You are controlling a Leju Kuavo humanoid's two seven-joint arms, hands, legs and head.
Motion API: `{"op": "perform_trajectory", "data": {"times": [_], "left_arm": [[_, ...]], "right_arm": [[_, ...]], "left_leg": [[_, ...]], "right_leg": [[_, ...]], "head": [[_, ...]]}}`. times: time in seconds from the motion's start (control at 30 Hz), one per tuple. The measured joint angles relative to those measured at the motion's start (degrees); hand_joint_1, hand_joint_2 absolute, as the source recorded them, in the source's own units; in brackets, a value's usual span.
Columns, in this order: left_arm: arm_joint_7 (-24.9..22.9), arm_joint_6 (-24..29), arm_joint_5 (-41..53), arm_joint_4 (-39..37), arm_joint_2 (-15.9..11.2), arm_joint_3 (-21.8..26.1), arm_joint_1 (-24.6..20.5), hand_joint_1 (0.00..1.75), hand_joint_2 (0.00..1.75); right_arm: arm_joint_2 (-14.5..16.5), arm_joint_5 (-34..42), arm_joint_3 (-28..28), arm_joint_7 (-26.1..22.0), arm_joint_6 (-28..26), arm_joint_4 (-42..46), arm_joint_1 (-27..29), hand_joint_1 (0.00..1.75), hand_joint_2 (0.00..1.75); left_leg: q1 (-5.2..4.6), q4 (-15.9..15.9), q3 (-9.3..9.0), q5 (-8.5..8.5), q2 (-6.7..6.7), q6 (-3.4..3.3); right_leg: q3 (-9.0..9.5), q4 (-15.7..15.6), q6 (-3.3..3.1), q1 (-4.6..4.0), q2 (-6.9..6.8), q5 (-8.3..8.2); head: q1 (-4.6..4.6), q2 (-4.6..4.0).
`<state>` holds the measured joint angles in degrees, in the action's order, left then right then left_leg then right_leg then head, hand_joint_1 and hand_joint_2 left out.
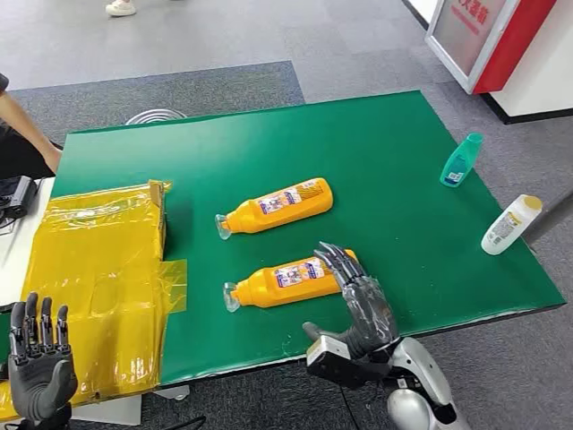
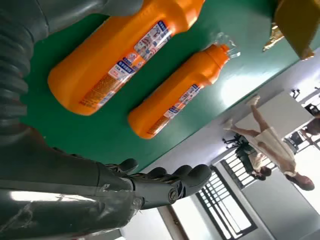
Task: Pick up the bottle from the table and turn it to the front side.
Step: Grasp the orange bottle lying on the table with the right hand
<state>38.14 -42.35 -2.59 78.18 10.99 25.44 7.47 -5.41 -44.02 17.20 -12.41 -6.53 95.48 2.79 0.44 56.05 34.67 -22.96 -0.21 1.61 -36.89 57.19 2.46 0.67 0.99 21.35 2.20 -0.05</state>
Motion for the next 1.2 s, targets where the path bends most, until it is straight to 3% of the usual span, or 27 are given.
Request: {"op": "perform_trajectory", "data": {"times": [0.37, 0.7, 1.2], "left_arm": [[0.00, 0.23, -1.24, -3.99, -1.66, -2.59, -1.79, 0.00, 1.75], [0.00, 0.34, -2.04, -7.82, -3.28, -3.94, -3.22, 0.00, 1.75], [0.00, 0.05, -2.02, -10.31, -4.36, -3.86, -4.11, 0.00, 1.75]], "right_arm": [[-4.70, -3.45, 4.05, 7.10, 7.47, -5.86, -10.57, 0.00, 1.75], [-7.95, -6.34, 11.77, 12.04, 14.62, -15.52, -22.72, 0.00, 1.75], [-12.55, -3.36, 24.63, 13.42, 26.06, -26.09, -38.33, 0.00, 1.75]], "left_leg": [[0.00, 0.00, 0.03, 0.07, 0.00, 0.00], [0.00, 0.00, 0.04, 0.14, 0.00, 0.00], [0.00, 0.00, 0.07, 0.19, 0.00, -0.02]], "right_leg": [[0.00, 0.00, 0.01, 0.00, 0.00, -0.04], [-0.03, 0.01, -0.03, 0.00, 0.00, -0.11], [-0.04, 0.01, -0.06, 0.00, -0.01, -0.18]], "head": [[0.00, 0.01], [-0.01, 0.01], [0.00, 0.01]]}}
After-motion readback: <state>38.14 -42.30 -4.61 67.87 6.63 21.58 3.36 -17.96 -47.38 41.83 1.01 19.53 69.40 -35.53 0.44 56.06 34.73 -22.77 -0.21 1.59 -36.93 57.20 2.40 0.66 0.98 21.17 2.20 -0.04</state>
